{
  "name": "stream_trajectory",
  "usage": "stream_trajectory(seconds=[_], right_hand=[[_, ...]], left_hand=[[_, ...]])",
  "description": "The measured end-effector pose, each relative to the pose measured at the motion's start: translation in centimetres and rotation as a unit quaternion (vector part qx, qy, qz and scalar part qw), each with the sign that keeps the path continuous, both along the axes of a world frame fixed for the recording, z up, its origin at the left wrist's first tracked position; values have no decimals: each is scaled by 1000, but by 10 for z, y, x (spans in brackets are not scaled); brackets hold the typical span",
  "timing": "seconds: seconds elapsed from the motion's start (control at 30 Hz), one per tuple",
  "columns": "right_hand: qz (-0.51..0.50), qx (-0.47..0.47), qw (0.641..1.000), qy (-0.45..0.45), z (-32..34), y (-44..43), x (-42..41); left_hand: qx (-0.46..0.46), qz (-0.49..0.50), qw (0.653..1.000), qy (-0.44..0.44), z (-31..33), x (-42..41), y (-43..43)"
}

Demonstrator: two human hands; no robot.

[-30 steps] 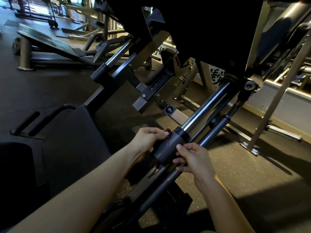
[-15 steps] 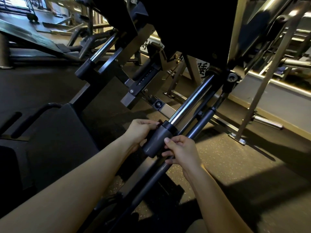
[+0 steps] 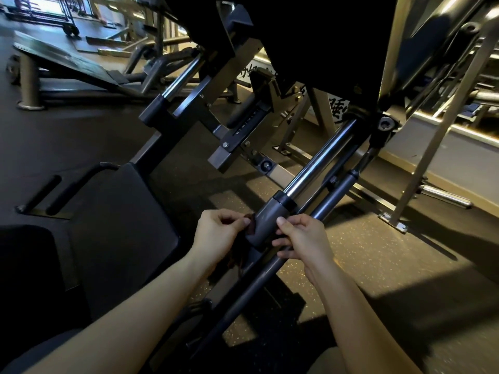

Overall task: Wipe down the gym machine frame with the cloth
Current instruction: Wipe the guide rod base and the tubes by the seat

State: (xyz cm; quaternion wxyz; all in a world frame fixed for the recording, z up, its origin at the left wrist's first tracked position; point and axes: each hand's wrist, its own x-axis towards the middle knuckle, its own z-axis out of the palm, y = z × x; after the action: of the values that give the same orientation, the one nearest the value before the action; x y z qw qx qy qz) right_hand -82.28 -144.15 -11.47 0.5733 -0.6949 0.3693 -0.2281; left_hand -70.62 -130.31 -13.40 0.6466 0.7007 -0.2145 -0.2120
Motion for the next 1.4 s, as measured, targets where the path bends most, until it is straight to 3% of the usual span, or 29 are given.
stream_trajectory(seconds=[0.1, 0.17, 0.33, 0.47, 0.67, 0.83, 0.9, 1.13, 1.27, 1.4], right_hand=[[4, 5, 1000, -3, 1, 1, 1], [6, 5, 1000, -11, 0, 1, 1], [7, 13, 1000, -7, -1, 0, -1], [-5, 8, 1000, -5, -3, 0, 1], [-6, 10, 1000, -6, -1, 5, 0], [-2, 5, 1000, 7, 6, 8, -3], [15, -7, 999, 27, 9, 8, -4], [131, -30, 989, 57, 30, 16, -10], [230, -36, 972, 38, 39, 24, -9], [359, -21, 933, 24, 42, 43, -1]], left_hand=[[12, 11, 971, -239, 6, -16, -5], [23, 5, 948, -317, 12, -17, -15], [22, -6, 979, -202, 11, 3, -22], [30, 2, 981, -191, 2, -1, -10], [69, 66, 958, -271, -5, -24, -2], [139, 50, 930, -336, 5, -34, 5], [157, 30, 938, -307, 12, -33, 9], [73, 63, 995, -22, 39, -39, 36], [14, 38, 996, 83, 67, -40, 55], [-25, 52, 989, 133, 71, -27, 82]])
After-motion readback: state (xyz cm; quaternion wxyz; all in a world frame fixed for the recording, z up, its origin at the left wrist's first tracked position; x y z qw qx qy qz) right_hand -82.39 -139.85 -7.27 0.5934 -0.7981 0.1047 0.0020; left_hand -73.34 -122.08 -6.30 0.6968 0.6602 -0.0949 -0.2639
